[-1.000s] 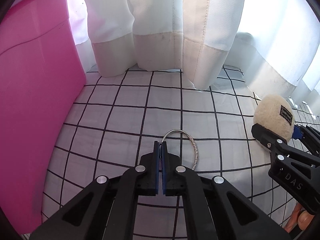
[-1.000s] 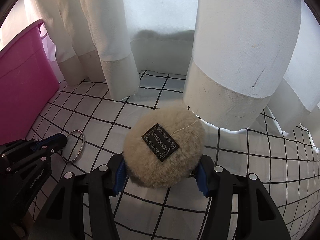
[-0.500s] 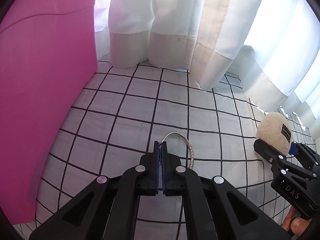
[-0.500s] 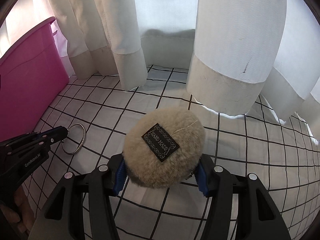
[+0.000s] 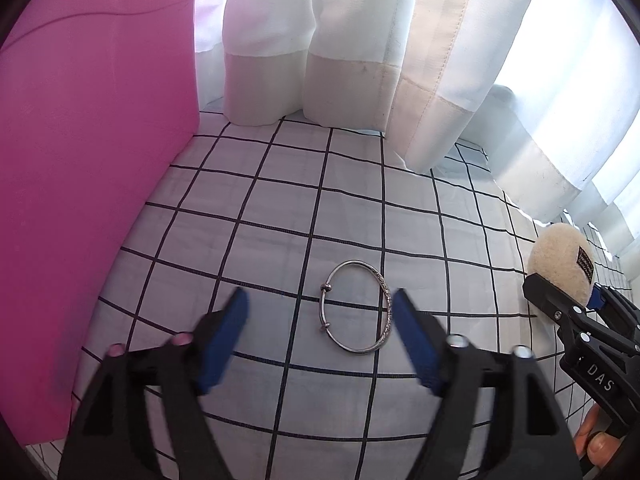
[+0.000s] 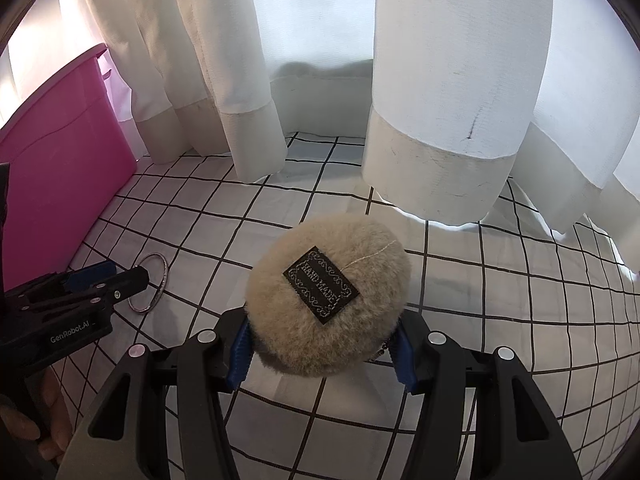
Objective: Organize jewelry
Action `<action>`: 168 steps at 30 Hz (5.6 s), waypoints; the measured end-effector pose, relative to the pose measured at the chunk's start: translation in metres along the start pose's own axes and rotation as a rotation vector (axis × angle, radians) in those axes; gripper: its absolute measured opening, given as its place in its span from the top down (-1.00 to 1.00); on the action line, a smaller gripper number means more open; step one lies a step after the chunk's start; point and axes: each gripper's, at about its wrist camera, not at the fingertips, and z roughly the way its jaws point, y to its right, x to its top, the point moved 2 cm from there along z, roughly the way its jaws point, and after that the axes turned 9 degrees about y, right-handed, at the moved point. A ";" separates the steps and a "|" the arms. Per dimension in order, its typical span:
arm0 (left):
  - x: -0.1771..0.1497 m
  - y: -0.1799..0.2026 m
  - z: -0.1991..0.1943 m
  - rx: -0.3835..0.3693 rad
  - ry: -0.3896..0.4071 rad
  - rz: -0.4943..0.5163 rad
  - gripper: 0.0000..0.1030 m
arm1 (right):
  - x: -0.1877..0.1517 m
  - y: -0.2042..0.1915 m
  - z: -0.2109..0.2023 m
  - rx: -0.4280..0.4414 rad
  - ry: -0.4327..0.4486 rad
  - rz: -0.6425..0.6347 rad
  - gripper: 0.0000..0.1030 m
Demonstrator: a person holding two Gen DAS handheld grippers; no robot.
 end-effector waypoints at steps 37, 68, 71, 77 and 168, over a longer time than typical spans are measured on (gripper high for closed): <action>-0.005 0.029 -0.021 -0.036 0.076 0.157 0.21 | -0.001 0.001 -0.003 0.011 0.009 0.035 -0.06; 0.084 0.008 -0.162 -0.007 0.341 0.061 0.21 | 0.101 -0.060 -0.098 0.149 0.228 -0.089 -0.06; 0.097 -0.002 -0.180 0.021 0.378 0.044 0.21 | 0.116 -0.078 -0.106 0.189 0.255 -0.119 -0.06; 0.115 -0.034 -0.212 0.098 0.437 0.007 0.21 | 0.144 -0.122 -0.117 0.275 0.300 -0.179 -0.06; 0.099 -0.216 -0.221 0.430 0.177 -0.431 -0.80 | 0.173 -0.288 -0.077 0.356 0.133 -0.331 -0.42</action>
